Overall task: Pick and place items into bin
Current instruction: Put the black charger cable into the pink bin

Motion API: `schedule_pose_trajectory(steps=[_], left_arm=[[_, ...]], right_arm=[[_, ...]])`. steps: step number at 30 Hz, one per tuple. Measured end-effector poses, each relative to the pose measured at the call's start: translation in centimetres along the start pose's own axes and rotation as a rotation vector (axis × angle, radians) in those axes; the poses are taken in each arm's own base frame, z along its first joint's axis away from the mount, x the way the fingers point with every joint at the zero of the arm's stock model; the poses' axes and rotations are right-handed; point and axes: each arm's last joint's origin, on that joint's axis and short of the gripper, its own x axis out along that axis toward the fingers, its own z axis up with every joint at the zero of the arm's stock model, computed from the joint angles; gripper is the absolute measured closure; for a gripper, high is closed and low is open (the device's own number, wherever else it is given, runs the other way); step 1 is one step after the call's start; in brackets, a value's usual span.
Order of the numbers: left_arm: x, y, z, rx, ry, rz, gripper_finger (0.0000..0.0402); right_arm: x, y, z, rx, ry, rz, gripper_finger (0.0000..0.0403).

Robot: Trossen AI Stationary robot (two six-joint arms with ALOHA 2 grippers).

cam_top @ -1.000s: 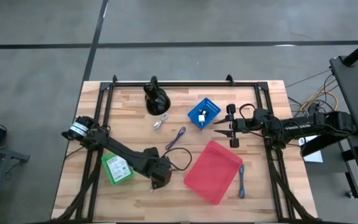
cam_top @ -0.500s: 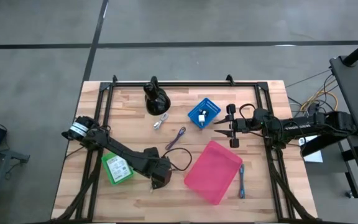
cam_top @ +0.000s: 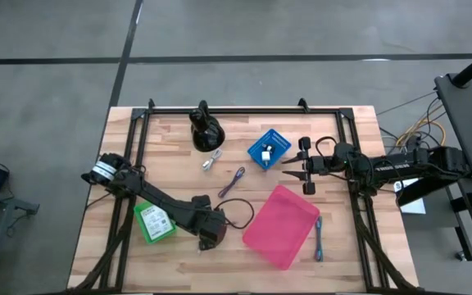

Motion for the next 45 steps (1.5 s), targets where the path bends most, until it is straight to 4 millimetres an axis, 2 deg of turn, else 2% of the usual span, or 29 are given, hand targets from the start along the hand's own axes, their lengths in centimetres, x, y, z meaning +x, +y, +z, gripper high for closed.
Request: schedule_pose_trajectory(steps=[10,12,19,26,32,37,45], left_arm=[[0.0,0.0,-0.1,0.065,0.022,-0.017,0.0369],[0.1,0.1,-0.2,0.080,0.025,-0.016,0.0388],[0.2,0.2,-0.5,0.090,0.043,-0.009,0.0388],[-1.5,0.8,-0.8,0.082,0.059,-0.014,0.0388],[-4.0,1.2,-0.4,0.066,-0.043,-0.022,0.0388],[-6.1,1.6,0.0,0.022,-0.180,0.046,0.0388],[-7.5,1.3,0.3,0.010,-0.341,0.149,0.0388]], right_arm=[[0.0,0.0,0.0,0.000,0.001,0.001,0.0295],[0.0,0.0,0.0,0.001,0.002,0.001,0.0298],[0.0,0.0,0.0,0.001,0.004,0.001,0.0303],[0.0,0.0,0.0,0.001,0.004,0.001,0.0300],[0.0,0.0,0.0,0.001,0.004,0.001,0.0307],[0.0,0.0,0.0,0.001,0.005,0.002,0.0309],[0.0,0.0,-0.2,0.005,0.019,0.005,0.0303]])
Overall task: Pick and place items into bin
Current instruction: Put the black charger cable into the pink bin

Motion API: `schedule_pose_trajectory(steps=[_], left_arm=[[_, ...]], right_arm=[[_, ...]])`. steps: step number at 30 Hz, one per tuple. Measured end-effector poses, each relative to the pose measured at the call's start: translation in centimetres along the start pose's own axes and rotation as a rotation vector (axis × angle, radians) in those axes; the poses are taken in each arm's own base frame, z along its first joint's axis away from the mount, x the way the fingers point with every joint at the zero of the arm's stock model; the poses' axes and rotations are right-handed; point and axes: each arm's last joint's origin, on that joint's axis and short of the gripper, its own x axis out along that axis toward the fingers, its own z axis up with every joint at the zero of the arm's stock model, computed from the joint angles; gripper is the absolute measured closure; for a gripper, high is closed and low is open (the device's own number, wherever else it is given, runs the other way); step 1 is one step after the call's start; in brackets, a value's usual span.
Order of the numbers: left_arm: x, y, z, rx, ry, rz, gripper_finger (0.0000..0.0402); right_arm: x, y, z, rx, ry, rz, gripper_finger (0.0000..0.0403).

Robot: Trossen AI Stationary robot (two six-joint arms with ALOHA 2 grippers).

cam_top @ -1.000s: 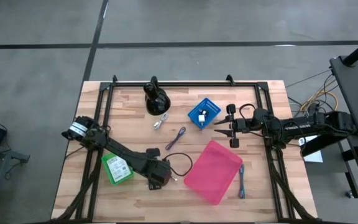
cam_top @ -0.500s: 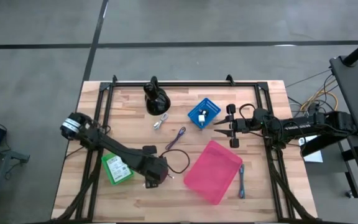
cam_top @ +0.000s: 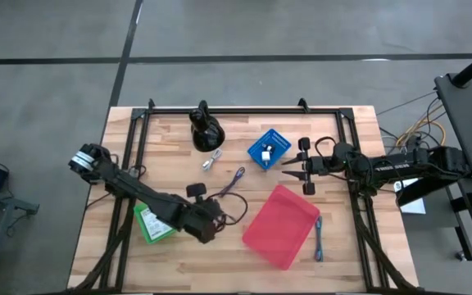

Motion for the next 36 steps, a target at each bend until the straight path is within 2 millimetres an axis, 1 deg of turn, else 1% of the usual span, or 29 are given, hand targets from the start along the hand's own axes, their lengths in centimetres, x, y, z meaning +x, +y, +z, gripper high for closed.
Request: schedule_pose_trajectory(steps=[7,12,15,21,23,29,32,36], left_arm=[[-0.6,0.2,0.9,0.007,-0.181,0.203,0.0388],[-1.1,0.2,2.2,0.020,-0.326,0.329,0.0388],[-1.4,-0.1,3.2,0.046,-0.413,0.376,0.0388],[-2.0,-0.8,5.1,0.109,-0.546,0.399,0.0388],[-2.2,-0.9,5.5,0.131,-0.569,0.436,0.0389],[-2.1,-0.5,6.1,0.143,-0.580,0.489,0.0389],[-1.8,-0.2,6.2,0.138,-0.575,0.498,0.0389],[-1.7,0.1,6.4,0.129,-0.572,0.507,0.0389]], right_arm=[[0.1,0.0,0.1,0.000,0.000,0.000,0.0303],[0.1,0.0,0.1,0.000,0.000,0.001,0.0307],[0.1,0.0,0.1,0.009,0.001,0.001,0.0305],[0.1,-0.1,0.1,0.046,-0.001,0.002,0.0297],[0.1,0.0,0.1,0.047,-0.002,0.014,0.0294],[0.3,0.7,0.4,0.029,-0.059,0.169,0.0275],[0.8,1.2,0.6,0.007,-0.065,0.207,0.0255],[2.0,2.3,1.0,0.004,-0.067,0.281,0.0220]])
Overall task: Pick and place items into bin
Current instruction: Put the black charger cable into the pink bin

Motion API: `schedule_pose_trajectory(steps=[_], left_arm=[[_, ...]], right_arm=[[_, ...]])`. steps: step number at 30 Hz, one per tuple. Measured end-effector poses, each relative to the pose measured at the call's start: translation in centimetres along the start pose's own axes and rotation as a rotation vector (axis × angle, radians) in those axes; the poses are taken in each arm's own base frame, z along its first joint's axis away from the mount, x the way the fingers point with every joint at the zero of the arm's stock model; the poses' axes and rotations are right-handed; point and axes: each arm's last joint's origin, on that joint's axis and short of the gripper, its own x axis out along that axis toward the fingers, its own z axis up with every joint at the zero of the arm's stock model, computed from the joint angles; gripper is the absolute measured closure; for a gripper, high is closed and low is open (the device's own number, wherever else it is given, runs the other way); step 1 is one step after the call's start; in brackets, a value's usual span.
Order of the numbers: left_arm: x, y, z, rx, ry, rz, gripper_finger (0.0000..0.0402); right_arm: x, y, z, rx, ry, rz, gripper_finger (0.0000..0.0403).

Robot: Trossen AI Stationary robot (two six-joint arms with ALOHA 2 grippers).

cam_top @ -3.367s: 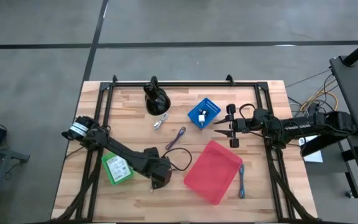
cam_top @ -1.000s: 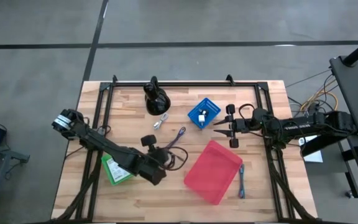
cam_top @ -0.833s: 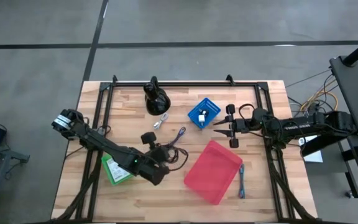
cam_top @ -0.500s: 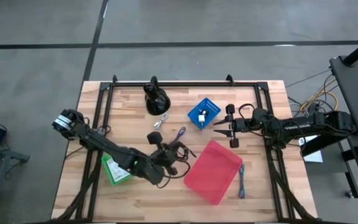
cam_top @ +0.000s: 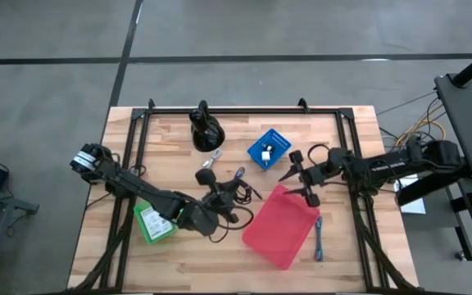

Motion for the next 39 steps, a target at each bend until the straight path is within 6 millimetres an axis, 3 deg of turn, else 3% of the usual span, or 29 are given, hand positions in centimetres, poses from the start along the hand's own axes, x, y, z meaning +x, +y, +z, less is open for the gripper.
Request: schedule_pose_trajectory(steps=[9,20,39], left_arm=[[0.2,0.1,0.0,-0.006,0.002,0.006,0.0389],[0.5,0.1,-0.5,0.003,0.010,0.009,0.0389],[1.2,0.5,-0.6,0.005,0.024,0.028,0.0389]], right_arm=[[4.4,-0.8,-0.2,0.019,0.043,0.064,0.0168],[9.2,-2.7,-1.3,0.105,0.058,0.054,0.0165],[10.6,-2.9,-0.5,0.091,-0.010,0.068,0.0177]])
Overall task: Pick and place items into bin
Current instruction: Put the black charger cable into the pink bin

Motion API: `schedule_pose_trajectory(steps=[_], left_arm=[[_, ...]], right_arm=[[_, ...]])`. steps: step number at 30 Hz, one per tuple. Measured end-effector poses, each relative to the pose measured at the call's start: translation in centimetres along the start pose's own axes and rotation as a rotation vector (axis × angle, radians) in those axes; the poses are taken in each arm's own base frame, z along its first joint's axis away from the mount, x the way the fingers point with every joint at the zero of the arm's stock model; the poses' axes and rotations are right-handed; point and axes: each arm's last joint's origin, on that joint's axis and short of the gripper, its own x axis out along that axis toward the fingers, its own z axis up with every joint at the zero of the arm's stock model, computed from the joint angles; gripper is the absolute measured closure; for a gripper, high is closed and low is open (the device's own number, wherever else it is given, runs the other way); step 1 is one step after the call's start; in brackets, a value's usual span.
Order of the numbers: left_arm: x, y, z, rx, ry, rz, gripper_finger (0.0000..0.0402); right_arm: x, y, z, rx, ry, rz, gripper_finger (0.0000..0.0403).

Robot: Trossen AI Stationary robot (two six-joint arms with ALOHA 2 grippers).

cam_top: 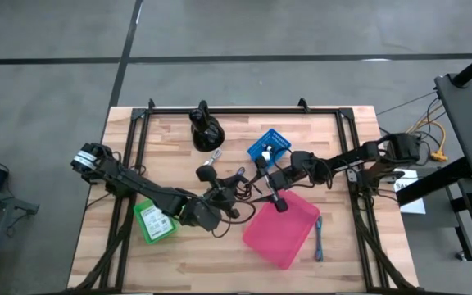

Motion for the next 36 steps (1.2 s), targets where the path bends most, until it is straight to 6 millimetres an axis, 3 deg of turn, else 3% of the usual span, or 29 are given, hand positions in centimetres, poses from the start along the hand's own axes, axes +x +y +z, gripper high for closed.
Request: schedule_pose_trajectory(steps=[8,15,36], left_arm=[[0.5,0.2,0.0,-0.004,0.007,0.011,0.0389],[0.6,0.3,-0.1,-0.006,0.009,0.015,0.0389],[0.7,0.3,-0.1,-0.005,0.009,0.004,0.0388]], right_arm=[[0.0,0.0,0.2,-0.012,-0.005,-0.003,0.0183],[0.3,-0.2,0.6,0.010,-0.016,-0.005,0.0211],[0.7,-0.4,0.8,-0.007,0.010,0.005,0.0390]])
